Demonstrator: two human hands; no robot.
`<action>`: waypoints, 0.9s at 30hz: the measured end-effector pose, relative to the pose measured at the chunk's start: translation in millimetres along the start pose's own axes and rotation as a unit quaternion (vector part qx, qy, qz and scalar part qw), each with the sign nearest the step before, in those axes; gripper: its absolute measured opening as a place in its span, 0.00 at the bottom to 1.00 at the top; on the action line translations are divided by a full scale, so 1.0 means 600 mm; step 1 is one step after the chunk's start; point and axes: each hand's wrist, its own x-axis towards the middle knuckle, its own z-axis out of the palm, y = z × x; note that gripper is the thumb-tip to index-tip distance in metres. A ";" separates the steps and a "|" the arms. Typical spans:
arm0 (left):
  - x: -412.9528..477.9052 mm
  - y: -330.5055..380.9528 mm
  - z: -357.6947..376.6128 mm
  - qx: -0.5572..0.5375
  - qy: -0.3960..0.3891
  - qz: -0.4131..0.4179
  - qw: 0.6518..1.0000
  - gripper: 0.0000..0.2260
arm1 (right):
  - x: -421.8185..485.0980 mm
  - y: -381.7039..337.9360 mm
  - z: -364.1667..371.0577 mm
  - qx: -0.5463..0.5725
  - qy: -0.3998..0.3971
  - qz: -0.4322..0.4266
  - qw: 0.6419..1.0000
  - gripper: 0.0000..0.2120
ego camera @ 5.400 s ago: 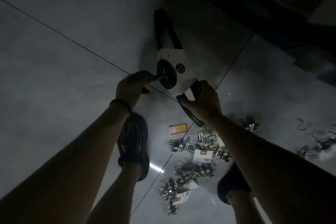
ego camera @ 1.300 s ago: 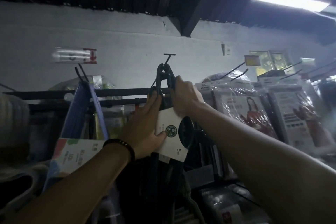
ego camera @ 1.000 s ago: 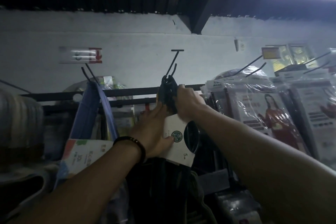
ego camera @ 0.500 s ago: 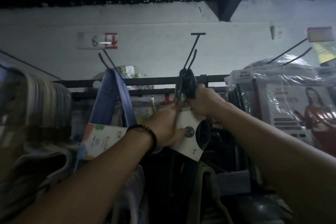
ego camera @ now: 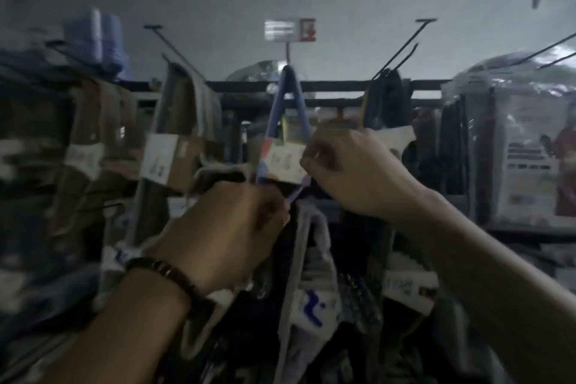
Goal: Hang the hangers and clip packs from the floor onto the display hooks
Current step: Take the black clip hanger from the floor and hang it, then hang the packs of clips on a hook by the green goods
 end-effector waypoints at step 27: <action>-1.431 -0.247 -0.029 -0.149 -0.262 -0.769 0.564 0.04 | -0.887 -0.807 0.851 0.282 -0.698 0.125 0.647 0.07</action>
